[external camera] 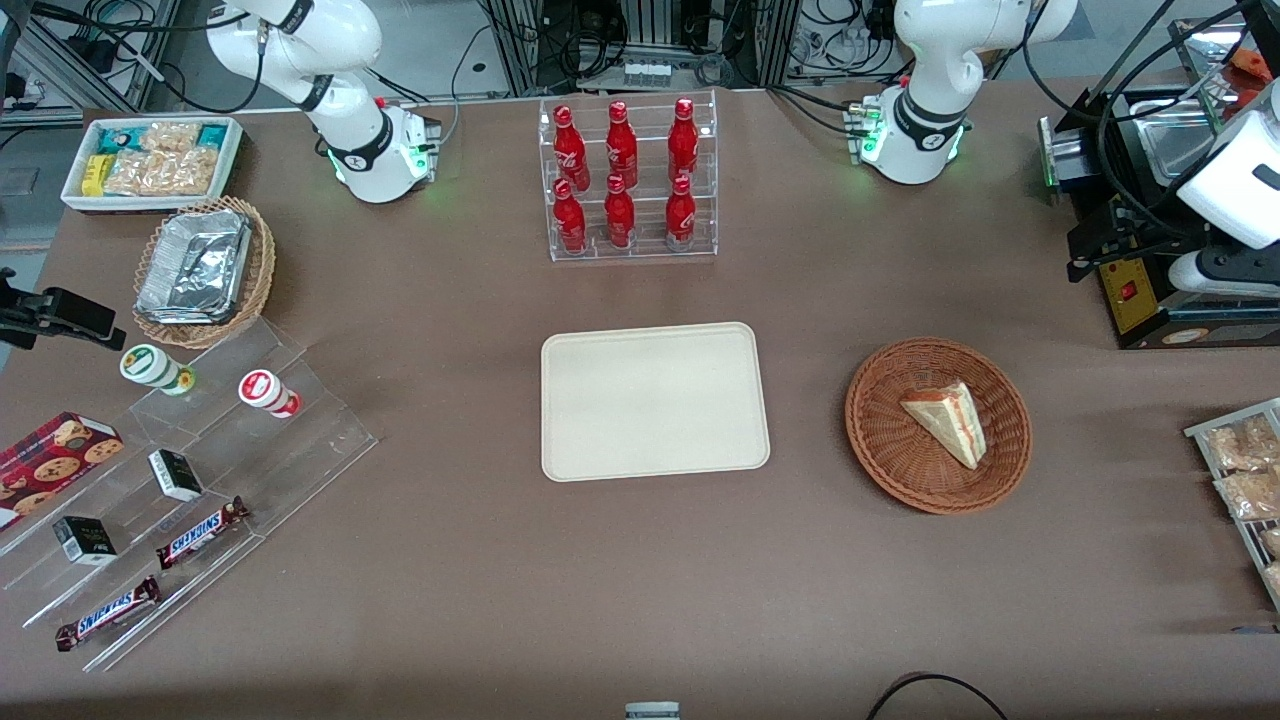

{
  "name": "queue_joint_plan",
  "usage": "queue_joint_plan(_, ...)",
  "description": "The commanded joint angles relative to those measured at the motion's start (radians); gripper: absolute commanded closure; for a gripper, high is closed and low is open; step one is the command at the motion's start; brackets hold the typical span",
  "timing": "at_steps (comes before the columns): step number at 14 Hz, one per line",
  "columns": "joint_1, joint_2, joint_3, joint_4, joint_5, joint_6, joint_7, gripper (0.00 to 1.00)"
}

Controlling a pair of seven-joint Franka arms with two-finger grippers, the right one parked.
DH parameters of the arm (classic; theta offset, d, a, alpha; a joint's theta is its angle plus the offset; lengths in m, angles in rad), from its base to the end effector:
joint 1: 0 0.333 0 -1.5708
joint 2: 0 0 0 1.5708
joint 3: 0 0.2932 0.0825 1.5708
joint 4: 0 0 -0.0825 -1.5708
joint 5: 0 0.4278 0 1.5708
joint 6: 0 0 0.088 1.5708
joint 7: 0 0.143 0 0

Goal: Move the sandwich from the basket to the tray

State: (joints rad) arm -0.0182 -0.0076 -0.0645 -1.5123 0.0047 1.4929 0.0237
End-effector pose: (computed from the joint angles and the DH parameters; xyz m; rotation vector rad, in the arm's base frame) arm 0.5860 -0.0480 0.5934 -3.1316 0.1662 0.0183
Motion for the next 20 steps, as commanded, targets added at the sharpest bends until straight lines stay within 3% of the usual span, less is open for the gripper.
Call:
queue_joint_plan(1, 0.001, -0.009, -0.003, -0.006, 0.009, -0.031, 0.001, 0.0)
queue_joint_plan(5, 0.004, 0.015, 0.0, -0.067, 0.037, 0.012, -0.034, 0.0)
queue_joint_plan(9, 0.004, 0.003, 0.002, -0.319, 0.04, 0.275, -0.215, 0.0)
queue_joint_plan(13, 0.006, 0.003, 0.003, -0.523, 0.038, 0.55, -0.55, 0.0)
queue_joint_plan(16, 0.007, 0.014, 0.005, -0.67, 0.038, 0.74, -0.66, 0.0)
queue_joint_plan(20, 0.004, 0.078, 0.003, -0.741, 0.038, 0.914, -0.771, 0.0)
